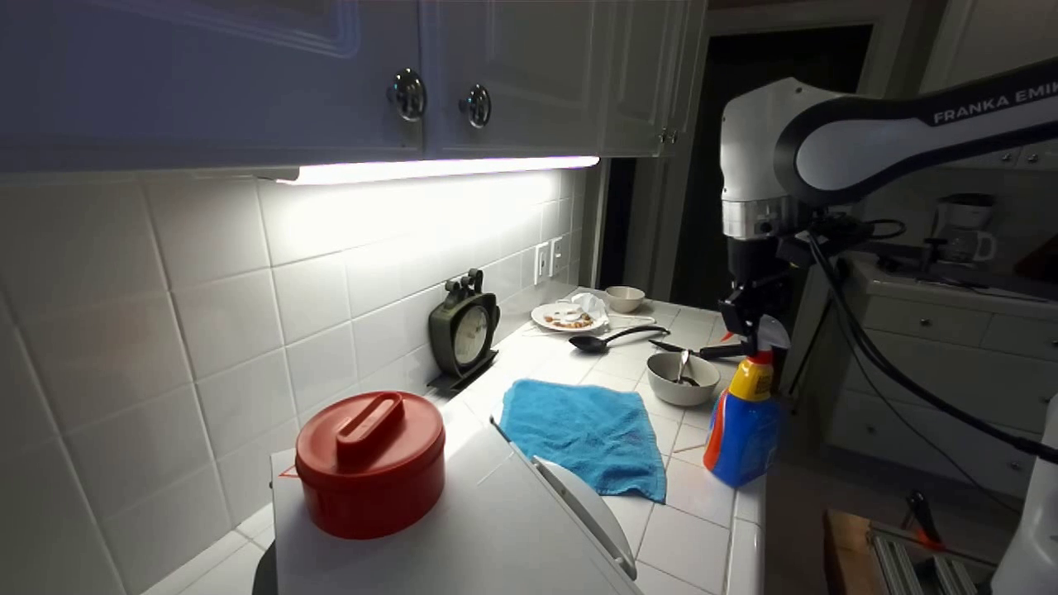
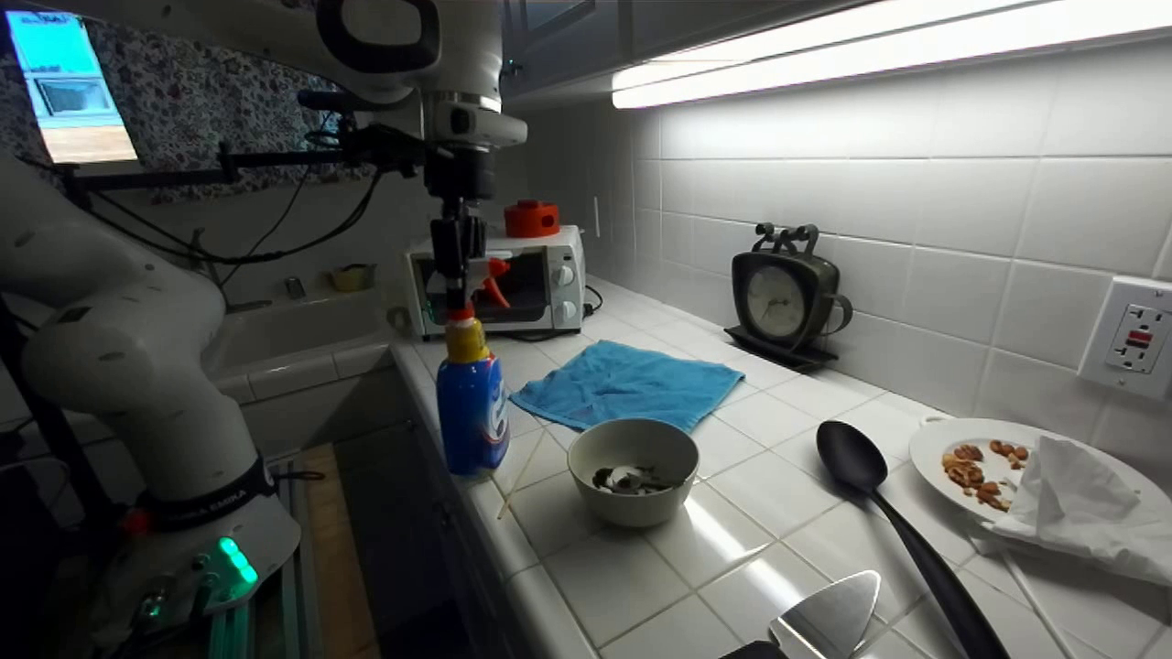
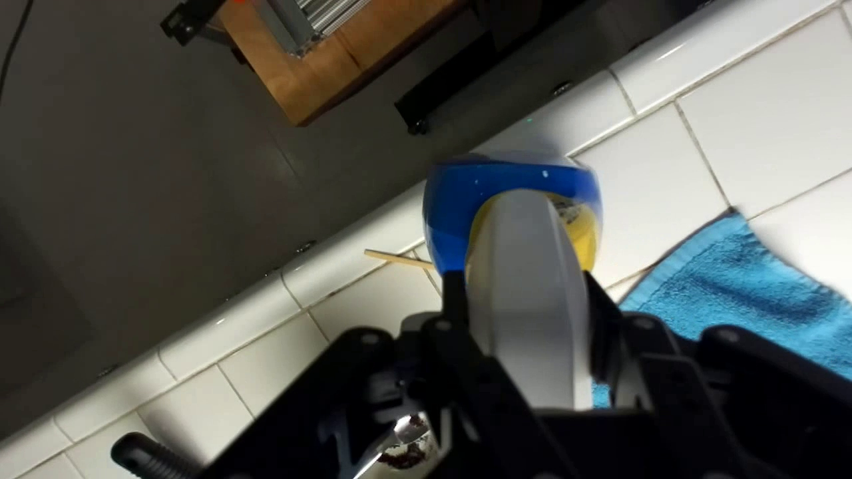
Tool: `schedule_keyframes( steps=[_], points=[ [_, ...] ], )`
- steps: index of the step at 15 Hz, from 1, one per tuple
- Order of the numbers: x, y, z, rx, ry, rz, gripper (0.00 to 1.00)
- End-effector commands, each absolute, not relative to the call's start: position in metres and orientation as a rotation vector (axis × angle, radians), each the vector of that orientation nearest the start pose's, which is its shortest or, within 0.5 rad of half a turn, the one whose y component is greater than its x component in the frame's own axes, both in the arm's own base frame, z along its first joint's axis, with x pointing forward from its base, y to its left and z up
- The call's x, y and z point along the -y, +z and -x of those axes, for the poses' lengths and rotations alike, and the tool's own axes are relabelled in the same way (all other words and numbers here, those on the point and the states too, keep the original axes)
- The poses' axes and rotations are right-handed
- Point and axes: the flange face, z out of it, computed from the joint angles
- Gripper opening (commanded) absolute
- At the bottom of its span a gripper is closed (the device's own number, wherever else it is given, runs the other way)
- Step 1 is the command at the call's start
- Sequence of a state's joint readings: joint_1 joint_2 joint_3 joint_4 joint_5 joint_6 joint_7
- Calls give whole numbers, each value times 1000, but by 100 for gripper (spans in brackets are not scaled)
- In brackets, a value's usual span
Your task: Squeeze the spray bottle
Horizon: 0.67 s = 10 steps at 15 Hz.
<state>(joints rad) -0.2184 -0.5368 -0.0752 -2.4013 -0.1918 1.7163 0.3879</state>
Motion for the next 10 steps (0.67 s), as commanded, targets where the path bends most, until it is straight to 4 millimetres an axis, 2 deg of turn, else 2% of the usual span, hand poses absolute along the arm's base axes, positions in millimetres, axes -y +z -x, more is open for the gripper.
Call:
schedule_keyframes(
  steps=[1, 4, 10],
  points=[
    [140, 528, -350, -1115, 236, 3077, 16],
    [145, 539, -356, -1159, 206, 3044, 16],
    [147, 564, -384, -1235, 119, 2940, 16]
  ],
)
